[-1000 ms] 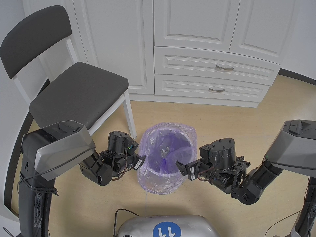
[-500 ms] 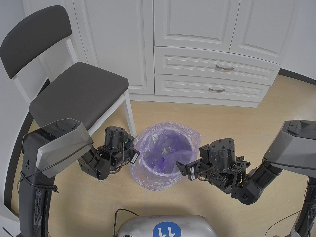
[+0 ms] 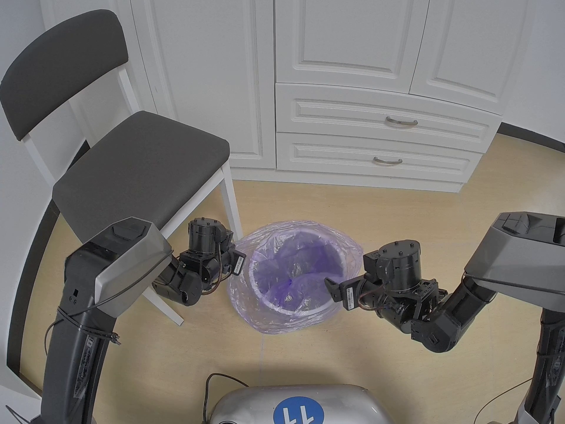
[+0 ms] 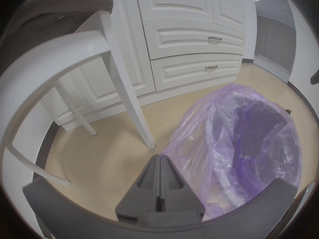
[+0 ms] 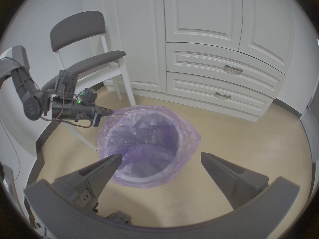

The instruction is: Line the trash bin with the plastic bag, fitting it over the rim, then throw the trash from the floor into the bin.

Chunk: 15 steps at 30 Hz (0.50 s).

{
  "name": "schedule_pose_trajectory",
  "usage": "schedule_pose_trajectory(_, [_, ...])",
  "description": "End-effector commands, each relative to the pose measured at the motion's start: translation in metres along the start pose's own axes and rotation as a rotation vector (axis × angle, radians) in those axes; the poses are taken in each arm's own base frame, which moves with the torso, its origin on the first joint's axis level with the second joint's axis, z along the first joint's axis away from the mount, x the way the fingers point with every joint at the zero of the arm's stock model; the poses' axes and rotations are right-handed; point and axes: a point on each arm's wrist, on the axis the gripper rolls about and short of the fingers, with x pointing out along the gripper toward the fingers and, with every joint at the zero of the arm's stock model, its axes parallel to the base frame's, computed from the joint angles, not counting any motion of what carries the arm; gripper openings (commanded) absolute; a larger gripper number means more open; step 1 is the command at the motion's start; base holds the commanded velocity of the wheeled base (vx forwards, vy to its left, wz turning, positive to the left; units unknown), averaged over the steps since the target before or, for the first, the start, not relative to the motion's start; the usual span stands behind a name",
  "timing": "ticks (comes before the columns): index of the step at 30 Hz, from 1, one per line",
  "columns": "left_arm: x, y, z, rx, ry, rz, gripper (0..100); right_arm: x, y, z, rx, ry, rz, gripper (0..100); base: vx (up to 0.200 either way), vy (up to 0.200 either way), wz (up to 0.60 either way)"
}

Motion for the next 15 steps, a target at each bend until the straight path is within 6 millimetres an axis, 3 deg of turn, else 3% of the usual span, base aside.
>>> schedule_pose_trajectory(1, [0.021, -0.005, -0.019, -0.034, 0.008, 0.005, 0, 0.018, -0.016, -0.002, 0.021, -0.001, -0.049, 100, 0.000, 0.000, 0.00])
schedule_pose_trajectory(7, [0.043, -0.010, -0.022, -0.110, -0.039, 0.037, 0, 0.039, -0.030, -0.007, 0.039, -0.001, -0.094, 100, 0.000, 0.000, 0.00])
schedule_pose_trajectory(15, [0.049, -0.008, -0.016, -0.156, -0.076, 0.050, 0, 0.070, -0.053, -0.023, 0.050, 0.020, -0.156, 100, 0.000, 0.000, 0.00])
